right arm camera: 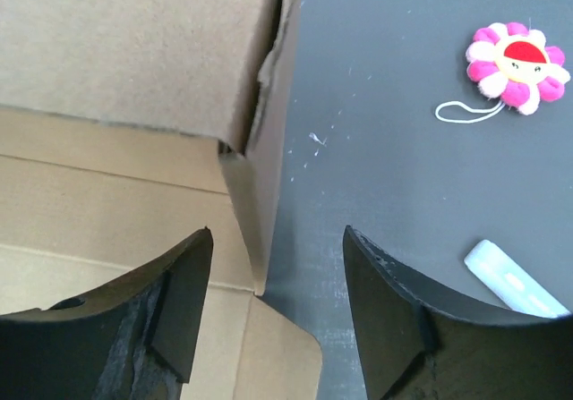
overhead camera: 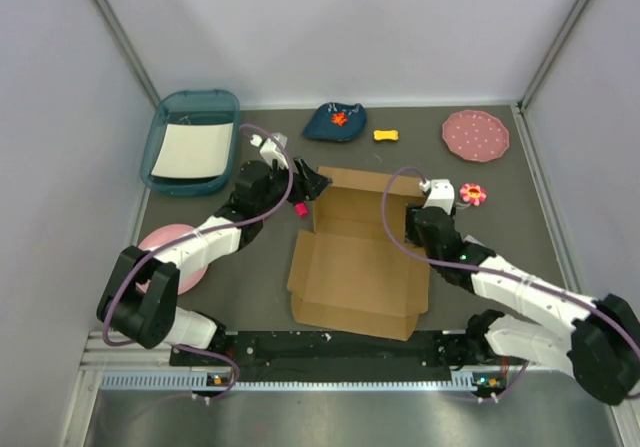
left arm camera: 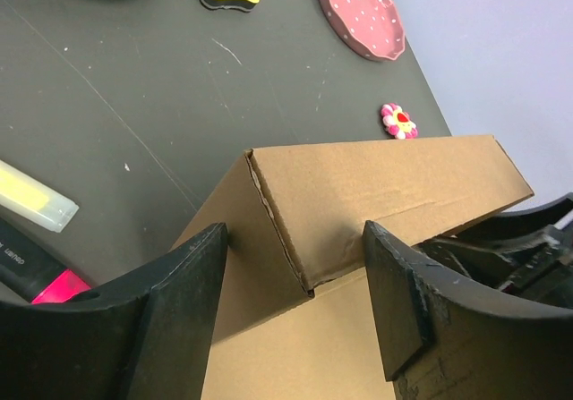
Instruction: Fold the paper box
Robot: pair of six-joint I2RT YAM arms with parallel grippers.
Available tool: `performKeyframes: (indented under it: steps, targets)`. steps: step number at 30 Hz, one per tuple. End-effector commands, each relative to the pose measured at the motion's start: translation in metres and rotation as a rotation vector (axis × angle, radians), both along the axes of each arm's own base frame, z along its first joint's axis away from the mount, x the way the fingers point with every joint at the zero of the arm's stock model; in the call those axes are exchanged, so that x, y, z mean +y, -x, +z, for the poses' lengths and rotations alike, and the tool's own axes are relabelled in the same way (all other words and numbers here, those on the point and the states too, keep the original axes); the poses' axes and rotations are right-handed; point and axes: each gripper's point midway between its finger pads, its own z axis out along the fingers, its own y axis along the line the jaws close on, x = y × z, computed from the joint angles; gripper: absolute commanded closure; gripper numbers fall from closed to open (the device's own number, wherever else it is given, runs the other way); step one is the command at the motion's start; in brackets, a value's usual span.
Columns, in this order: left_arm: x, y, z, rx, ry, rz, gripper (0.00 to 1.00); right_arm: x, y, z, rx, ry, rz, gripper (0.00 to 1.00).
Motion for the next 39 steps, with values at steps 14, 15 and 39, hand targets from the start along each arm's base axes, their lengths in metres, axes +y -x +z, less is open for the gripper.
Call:
performKeyframes:
  steps: [14,15,39]
  targets:
    - [0.013,0.001,0.003,-0.060,-0.013,0.053,0.34,-0.002,0.046,0.130,-0.241,-0.355,0.101,0.24]
    - [0.014,0.001,0.003,-0.060,-0.015,0.056,0.34,-0.002,0.046,0.137,-0.258,-0.378,0.096,0.23]
    - [0.030,0.016,0.005,-0.104,-0.017,0.103,0.33,0.026,-0.019,0.109,-0.140,-0.678,0.170,0.23]
